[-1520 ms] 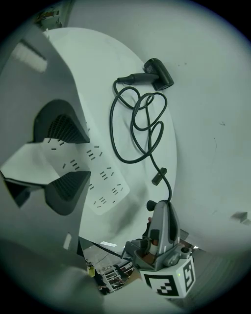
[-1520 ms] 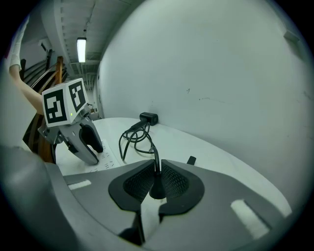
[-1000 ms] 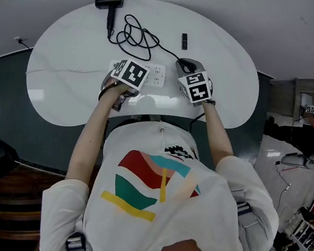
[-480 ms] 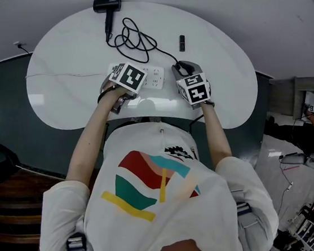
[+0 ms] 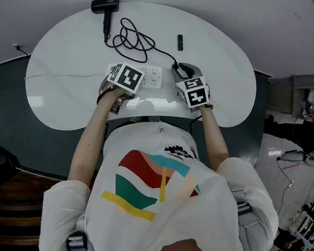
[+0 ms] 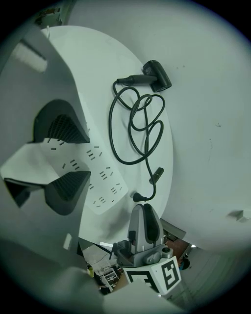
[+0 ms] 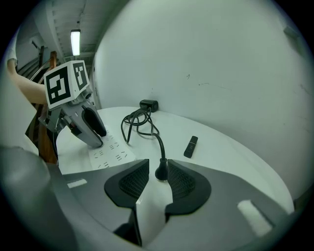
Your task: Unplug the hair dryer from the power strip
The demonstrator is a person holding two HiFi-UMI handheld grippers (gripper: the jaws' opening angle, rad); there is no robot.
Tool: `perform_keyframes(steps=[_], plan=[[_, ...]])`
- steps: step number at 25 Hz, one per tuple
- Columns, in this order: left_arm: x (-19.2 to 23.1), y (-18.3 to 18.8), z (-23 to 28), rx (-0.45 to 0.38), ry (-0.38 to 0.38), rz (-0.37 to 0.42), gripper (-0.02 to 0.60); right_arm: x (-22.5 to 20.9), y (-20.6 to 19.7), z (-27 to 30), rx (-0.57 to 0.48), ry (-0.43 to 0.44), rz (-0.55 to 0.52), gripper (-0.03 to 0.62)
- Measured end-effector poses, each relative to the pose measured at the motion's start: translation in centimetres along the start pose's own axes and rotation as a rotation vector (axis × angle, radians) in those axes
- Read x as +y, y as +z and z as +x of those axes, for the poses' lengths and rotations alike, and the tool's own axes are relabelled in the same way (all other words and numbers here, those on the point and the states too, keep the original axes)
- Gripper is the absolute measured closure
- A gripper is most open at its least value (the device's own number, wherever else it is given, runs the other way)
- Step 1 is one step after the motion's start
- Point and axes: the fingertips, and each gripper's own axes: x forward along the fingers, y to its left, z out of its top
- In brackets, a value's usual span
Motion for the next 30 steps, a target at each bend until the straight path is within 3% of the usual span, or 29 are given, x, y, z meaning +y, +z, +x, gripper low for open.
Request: perform_keyframes(steps=[4, 9, 12, 15, 19, 23, 28, 30], plan=[[0.5, 0.9, -0.3, -0.082, -0.001, 0.009, 0.411, 0.0, 0.6, -0.8, -0.022, -0.013, 0.030, 0.468], [1.9, 2.3, -1.2, -0.186, 0.039, -0.022, 0.383, -1.0, 1.9, -1.9, -0.057, -0.077, 0.154, 0.545], [2.5, 2.4, -2.3, -0.217, 0.055, -0.068, 0.376, -0.8, 3.8, -2.7, -0.106, -0.057, 0.190, 0.546], [2.5, 3.6, -4.0, -0.302, 0.043, -0.124, 0.383, -0.5, 6.9, -3.9, -0.195, -0.009, 0.258, 0.548], [2.3, 6.5, -8.3, -0.471, 0.035, -0.151, 0.393, 0.3, 12.2, -6.5, -0.369, 0.076, 0.332, 0.549], [2.3, 8.9, -12.7, -0.660, 0.047, -0.180, 0.407, 0.6, 16.4, -9.7, -0.525, 0.102, 0.331, 0.543], [1.1, 11.1, -19.4, -1.060, 0.053, -0.155, 0.416, 1.1, 19.4, -14.3, -0.737, 0.064, 0.295, 0.580], [0.6, 10.9, -21.2, -1.151, 0.072, -0.144, 0.422, 1.6, 19.7, -15.3, -0.759, 0.042, 0.273, 0.582]])
